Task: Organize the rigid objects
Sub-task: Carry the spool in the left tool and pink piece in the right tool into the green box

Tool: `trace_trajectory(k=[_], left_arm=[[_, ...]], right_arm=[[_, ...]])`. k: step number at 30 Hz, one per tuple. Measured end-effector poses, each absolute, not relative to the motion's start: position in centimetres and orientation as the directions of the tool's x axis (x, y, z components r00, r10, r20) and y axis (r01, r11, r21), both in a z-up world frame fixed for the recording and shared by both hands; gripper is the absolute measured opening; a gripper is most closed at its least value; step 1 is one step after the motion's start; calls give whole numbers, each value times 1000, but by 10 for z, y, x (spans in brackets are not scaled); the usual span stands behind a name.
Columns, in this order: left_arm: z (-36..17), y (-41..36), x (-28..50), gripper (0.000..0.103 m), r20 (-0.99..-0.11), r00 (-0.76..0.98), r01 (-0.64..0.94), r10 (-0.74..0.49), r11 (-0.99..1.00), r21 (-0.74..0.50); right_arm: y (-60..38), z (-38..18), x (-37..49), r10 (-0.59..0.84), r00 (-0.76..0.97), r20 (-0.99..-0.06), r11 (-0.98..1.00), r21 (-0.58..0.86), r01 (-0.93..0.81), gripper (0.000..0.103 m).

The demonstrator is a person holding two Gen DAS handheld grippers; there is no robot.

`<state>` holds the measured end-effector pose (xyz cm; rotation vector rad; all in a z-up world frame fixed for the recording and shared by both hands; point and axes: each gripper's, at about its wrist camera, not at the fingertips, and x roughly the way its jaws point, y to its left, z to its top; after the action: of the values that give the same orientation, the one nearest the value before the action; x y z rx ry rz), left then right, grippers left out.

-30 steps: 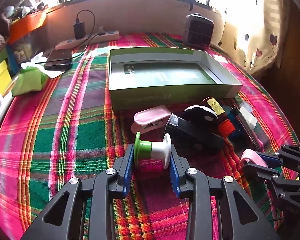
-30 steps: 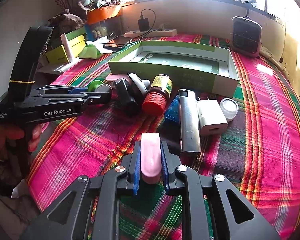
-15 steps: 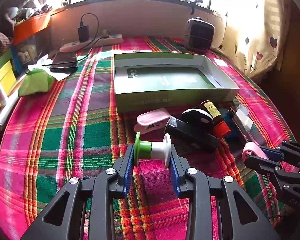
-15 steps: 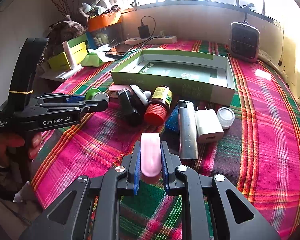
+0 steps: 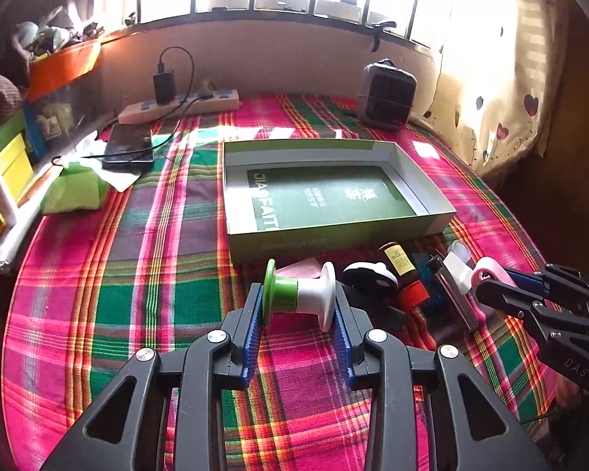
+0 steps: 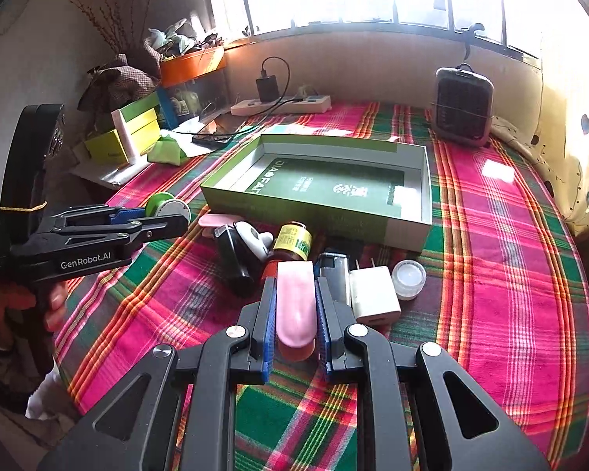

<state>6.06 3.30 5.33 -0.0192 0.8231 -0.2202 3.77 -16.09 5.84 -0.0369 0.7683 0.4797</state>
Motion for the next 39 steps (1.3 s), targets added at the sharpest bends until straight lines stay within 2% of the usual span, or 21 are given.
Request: trace_trajectory(k=[20, 39], left_arm=[[70, 24, 129, 31, -712, 659, 224, -243, 967, -123], [49, 19, 203, 31, -750, 618, 211, -236, 969, -131]], right_arm=[[-169, 83, 124, 368, 633, -681, 917, 152, -369, 19], [-150, 61, 218, 324, 578, -749, 930, 138, -342, 19]])
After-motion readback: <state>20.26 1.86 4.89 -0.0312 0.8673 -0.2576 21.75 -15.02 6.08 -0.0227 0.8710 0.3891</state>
